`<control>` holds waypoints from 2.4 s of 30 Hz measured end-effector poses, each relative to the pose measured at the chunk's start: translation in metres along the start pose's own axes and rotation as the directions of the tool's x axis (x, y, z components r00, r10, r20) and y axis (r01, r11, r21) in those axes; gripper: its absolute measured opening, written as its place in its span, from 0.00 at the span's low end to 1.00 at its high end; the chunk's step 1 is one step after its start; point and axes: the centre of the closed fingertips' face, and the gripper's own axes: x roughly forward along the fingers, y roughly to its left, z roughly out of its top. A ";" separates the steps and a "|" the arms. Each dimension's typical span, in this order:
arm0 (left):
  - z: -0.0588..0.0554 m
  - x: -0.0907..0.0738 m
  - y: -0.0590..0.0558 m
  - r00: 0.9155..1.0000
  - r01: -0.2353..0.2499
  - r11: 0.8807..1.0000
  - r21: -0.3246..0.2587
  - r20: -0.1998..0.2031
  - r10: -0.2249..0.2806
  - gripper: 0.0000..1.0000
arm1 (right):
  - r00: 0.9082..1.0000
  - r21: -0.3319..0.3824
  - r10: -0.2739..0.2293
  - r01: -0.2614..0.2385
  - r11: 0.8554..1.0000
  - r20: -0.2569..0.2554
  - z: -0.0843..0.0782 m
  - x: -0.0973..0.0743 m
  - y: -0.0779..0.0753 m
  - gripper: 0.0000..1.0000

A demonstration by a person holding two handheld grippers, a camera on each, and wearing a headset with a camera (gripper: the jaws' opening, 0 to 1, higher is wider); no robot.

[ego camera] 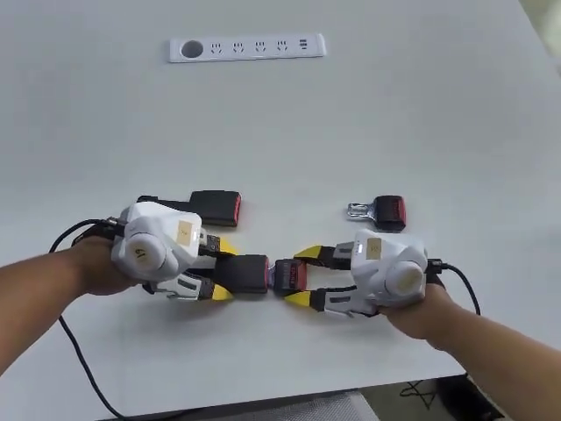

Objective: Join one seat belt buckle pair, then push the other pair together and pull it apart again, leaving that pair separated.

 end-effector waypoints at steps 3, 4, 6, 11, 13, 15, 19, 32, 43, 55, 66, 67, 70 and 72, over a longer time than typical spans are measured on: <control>-0.001 0.000 0.000 1.000 0.002 1.000 0.000 0.005 -0.002 0.32 | 1.000 0.002 -0.002 0.002 1.000 0.000 0.000 0.000 0.000 0.33; -0.001 0.000 0.000 1.000 0.003 1.000 0.000 0.006 -0.003 0.32 | 1.000 0.000 -0.002 0.002 1.000 -0.001 0.000 0.000 0.000 0.33; 0.000 0.000 0.000 1.000 0.005 1.000 0.001 0.007 -0.005 0.32 | 1.000 -0.001 -0.003 0.003 1.000 -0.001 0.000 0.000 0.001 0.33; 0.001 -0.001 -0.001 1.000 0.007 1.000 0.000 0.009 -0.007 0.32 | 1.000 -0.011 -0.012 0.012 1.000 -0.003 0.000 -0.001 0.001 0.33; 0.001 -0.001 -0.001 1.000 0.009 1.000 -0.003 0.011 -0.009 0.32 | 1.000 0.000 -0.014 0.014 1.000 0.000 0.000 0.000 0.002 0.33; 0.001 -0.001 -0.001 1.000 0.010 1.000 -0.008 0.013 -0.010 0.32 | 1.000 -0.011 -0.019 0.019 1.000 -0.002 0.000 -0.001 0.002 0.33; 0.001 -0.001 -0.002 1.000 0.015 1.000 0.001 0.009 -0.015 0.32 | 1.000 -0.005 -0.021 0.021 1.000 0.000 -0.001 -0.001 0.002 0.33; -0.001 -0.001 -0.001 1.000 0.013 1.000 -0.010 0.011 -0.013 0.32 | 0.999 -0.011 -0.038 0.038 0.999 0.004 0.000 -0.001 0.004 0.33; 0.000 0.001 -0.001 1.000 0.009 1.000 0.006 -0.023 -0.009 0.33 | 0.999 -0.032 -0.046 0.046 0.998 -0.022 0.001 0.001 0.006 0.35; -0.003 -0.008 -0.007 0.994 -0.023 0.993 -0.117 -0.105 0.011 0.47 | 0.987 0.073 -0.158 0.156 0.985 0.021 0.023 -0.012 -0.002 0.70; 0.019 -0.046 0.011 0.991 -0.136 0.981 -0.138 -0.008 0.136 0.72 | 0.979 0.084 -0.201 0.197 0.977 0.031 0.018 -0.042 -0.019 0.76; 0.019 -0.049 0.014 0.990 -0.141 0.980 -0.140 -0.011 0.141 0.73 | 0.978 0.074 -0.206 0.204 0.976 0.020 0.016 -0.045 -0.024 0.76; 0.022 -0.057 0.025 0.987 -0.163 0.979 -0.124 -0.011 0.163 0.73 | 0.977 0.063 -0.214 0.212 0.975 0.013 0.013 -0.058 -0.039 0.76; 0.025 -0.062 0.033 0.984 -0.180 0.976 -0.122 -0.006 0.180 0.73 | 0.977 0.061 -0.213 0.212 0.975 0.003 0.012 -0.065 -0.048 0.76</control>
